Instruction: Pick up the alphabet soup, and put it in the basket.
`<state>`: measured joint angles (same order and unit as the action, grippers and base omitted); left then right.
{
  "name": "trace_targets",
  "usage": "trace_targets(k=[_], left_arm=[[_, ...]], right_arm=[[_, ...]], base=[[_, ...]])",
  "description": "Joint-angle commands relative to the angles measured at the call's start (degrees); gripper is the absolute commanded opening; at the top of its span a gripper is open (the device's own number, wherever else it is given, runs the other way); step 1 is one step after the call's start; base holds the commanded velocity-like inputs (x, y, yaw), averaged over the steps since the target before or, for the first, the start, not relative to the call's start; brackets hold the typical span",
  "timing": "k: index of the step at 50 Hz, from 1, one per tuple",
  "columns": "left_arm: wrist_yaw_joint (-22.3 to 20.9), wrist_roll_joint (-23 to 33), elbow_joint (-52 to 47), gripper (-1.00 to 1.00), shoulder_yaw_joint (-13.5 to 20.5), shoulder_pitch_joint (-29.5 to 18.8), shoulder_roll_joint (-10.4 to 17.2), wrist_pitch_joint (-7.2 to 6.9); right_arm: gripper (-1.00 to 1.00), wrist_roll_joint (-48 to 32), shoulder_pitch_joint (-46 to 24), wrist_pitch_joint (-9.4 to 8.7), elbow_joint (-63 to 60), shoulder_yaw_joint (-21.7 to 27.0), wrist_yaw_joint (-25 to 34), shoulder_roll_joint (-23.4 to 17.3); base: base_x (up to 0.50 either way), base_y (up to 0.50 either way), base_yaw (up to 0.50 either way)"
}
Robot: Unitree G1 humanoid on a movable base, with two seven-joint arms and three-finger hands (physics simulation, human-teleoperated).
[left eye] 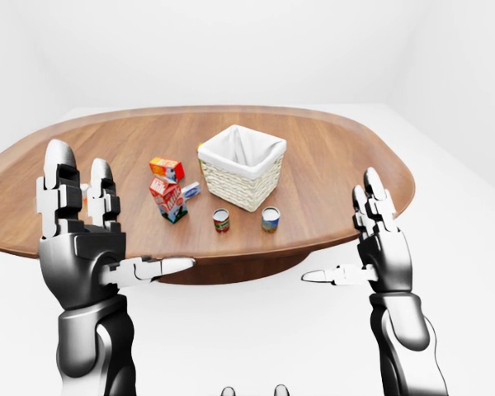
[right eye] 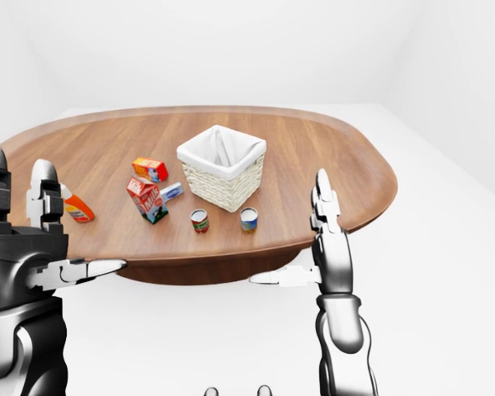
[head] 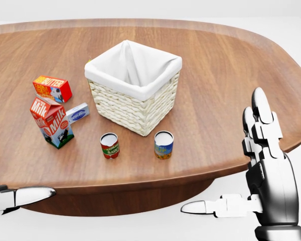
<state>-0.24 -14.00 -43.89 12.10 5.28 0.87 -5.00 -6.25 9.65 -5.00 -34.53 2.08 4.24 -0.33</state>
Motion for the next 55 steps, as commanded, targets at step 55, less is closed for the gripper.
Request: trace_targets(k=[55], left_arm=[[-0.13,-0.19,-0.43,1.0,0.12,0.02,-0.04,0.0]], right_arm=[[1.0,-1.7,0.27,0.0,0.29,-1.32,0.03,-0.07]], base=[[0.37,-0.11,0.0]])
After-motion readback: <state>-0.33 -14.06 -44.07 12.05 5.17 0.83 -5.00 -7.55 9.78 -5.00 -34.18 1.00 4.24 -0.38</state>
